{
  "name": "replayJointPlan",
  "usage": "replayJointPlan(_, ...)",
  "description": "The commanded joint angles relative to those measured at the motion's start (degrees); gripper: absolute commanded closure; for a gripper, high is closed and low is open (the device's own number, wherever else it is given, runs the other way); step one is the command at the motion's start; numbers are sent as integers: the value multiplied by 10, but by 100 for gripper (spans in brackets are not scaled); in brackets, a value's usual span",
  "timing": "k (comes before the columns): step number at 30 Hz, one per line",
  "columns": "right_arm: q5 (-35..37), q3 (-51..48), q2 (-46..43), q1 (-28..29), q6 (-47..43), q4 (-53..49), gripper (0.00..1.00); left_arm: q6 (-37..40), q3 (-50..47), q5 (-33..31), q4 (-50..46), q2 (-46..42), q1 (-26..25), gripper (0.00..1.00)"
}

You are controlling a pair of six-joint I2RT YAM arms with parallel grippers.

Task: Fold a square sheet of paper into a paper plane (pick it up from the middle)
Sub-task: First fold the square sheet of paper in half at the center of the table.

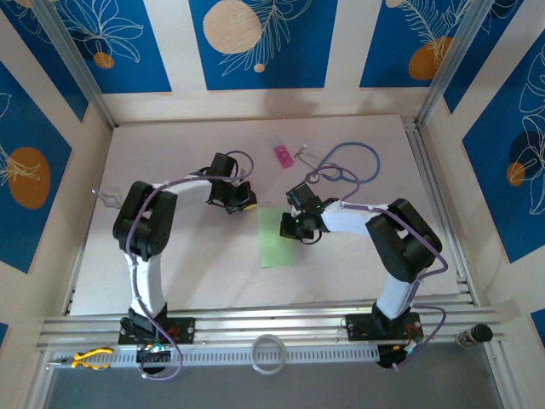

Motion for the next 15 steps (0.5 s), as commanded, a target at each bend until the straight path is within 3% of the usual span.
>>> replayJointPlan(1,36,-28,42,6,-9,-94,100,-12,-30,1,6,-71,-1,93)
replayJointPlan(7,34,-26,44,7,-10,-94,100,-5,-83,57,36,-103,-30,92)
replayJointPlan(15,32,-28,49,9,-8,-91,100,7,-111,93,81,-57,-54,92)
